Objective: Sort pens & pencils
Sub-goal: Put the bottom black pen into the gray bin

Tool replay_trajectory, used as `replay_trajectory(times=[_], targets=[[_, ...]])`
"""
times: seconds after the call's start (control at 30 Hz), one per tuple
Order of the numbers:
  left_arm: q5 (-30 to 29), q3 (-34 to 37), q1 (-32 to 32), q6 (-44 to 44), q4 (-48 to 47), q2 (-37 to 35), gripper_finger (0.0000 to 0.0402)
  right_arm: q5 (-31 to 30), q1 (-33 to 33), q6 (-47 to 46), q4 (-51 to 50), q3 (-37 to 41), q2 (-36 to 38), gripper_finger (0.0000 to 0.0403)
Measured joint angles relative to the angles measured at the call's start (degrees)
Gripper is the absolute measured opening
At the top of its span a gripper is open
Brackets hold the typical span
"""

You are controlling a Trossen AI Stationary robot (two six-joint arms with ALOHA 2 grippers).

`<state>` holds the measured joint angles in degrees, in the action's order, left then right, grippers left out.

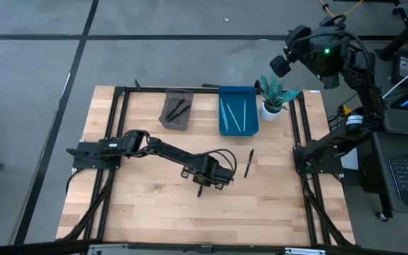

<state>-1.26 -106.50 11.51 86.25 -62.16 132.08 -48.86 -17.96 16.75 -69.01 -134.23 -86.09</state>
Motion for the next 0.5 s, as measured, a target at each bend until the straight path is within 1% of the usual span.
replay_trajectory(times=[0.13, 0.5], targets=[[-1.6, 0.1, -0.7, 0.0, -3.0, -1.2, 0.0021, 0.0, 0.0, 0.1, 1.4, 0.0, 0.0, 0.0078], [-1.2, -0.1, -1.3, -0.9, -4.3, -2.7, 0.0021, 0.0, 0.0, 0.4, 2.0, 0.0, 0.0, 0.0078]])
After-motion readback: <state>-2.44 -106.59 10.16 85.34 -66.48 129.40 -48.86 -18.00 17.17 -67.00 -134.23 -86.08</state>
